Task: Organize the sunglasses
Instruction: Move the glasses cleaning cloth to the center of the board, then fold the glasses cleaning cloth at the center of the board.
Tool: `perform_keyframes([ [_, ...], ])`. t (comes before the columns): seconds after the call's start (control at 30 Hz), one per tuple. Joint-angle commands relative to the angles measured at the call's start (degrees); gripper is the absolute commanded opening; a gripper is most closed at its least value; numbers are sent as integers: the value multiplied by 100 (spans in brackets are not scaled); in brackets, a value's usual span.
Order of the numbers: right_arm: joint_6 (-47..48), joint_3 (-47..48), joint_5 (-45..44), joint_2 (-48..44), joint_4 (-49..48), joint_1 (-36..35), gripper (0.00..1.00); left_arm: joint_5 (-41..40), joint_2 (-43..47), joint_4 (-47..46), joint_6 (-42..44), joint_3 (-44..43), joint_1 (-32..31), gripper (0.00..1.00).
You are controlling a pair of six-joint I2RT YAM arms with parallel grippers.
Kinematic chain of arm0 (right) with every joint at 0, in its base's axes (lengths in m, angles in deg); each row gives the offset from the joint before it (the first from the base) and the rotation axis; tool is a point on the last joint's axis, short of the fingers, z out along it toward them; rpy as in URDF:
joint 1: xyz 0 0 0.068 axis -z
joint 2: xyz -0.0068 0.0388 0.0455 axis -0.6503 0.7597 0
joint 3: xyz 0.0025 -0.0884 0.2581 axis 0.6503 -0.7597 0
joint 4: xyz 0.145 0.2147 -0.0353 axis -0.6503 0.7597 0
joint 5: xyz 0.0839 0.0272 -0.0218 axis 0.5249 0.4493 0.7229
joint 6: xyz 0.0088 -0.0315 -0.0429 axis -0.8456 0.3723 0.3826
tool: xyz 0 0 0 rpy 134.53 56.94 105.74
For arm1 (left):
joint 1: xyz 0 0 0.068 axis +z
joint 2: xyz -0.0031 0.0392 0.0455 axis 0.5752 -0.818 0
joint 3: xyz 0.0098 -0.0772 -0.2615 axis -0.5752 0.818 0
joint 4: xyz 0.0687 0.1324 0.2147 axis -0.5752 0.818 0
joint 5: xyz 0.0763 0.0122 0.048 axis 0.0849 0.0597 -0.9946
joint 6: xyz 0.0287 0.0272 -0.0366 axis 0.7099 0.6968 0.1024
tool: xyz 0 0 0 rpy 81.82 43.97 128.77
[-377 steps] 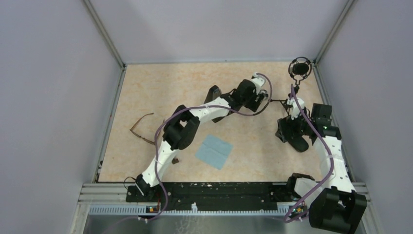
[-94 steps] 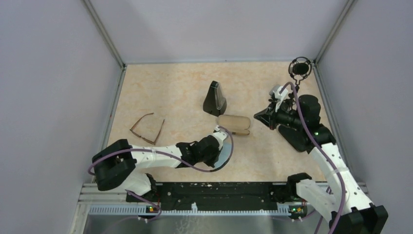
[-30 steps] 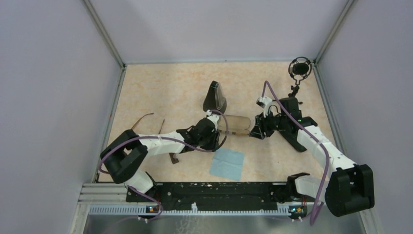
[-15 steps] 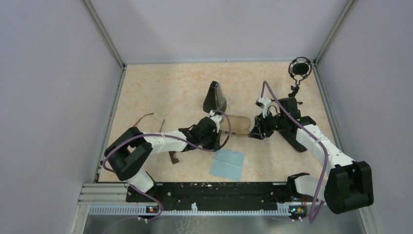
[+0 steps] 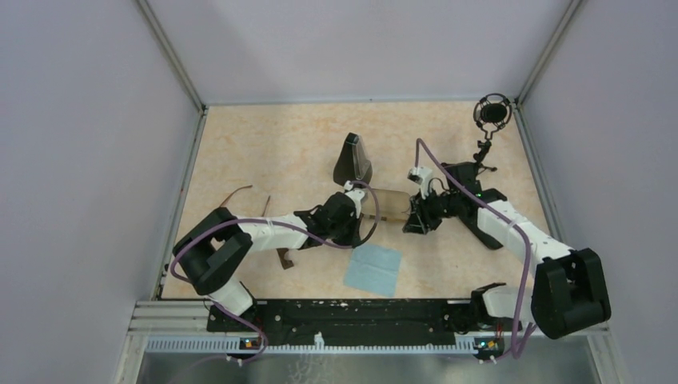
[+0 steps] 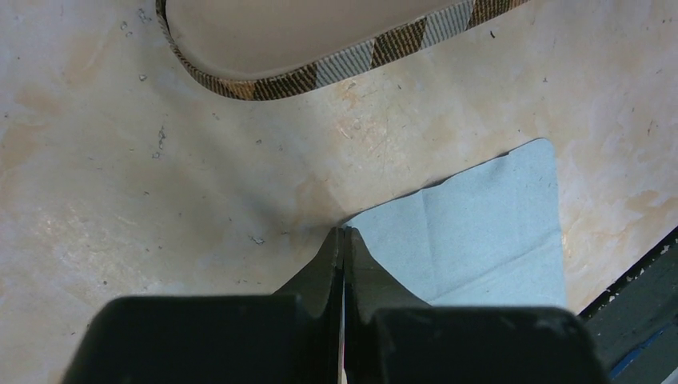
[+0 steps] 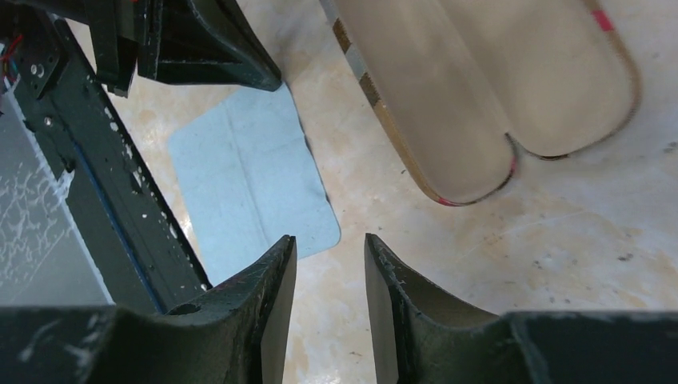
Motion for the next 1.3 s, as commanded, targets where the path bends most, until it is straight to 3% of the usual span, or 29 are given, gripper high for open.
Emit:
perform_keyframes([
  [0.0, 222, 221, -2, 512, 9, -454, 35, -18, 94, -400, -108, 244, 48, 0],
  [0.17, 160, 336, -350, 1067, -3, -863, 29, -70, 366, -601, -272, 514, 83, 0],
  [0.6, 176, 382, -1200, 1629, -39, -1404, 36, -18, 574, -841, -422, 808, 106, 0],
  [1.27, 414, 522, -1029, 1937, 194, -1768, 25, -17, 619, -921, -422, 874, 156, 0],
])
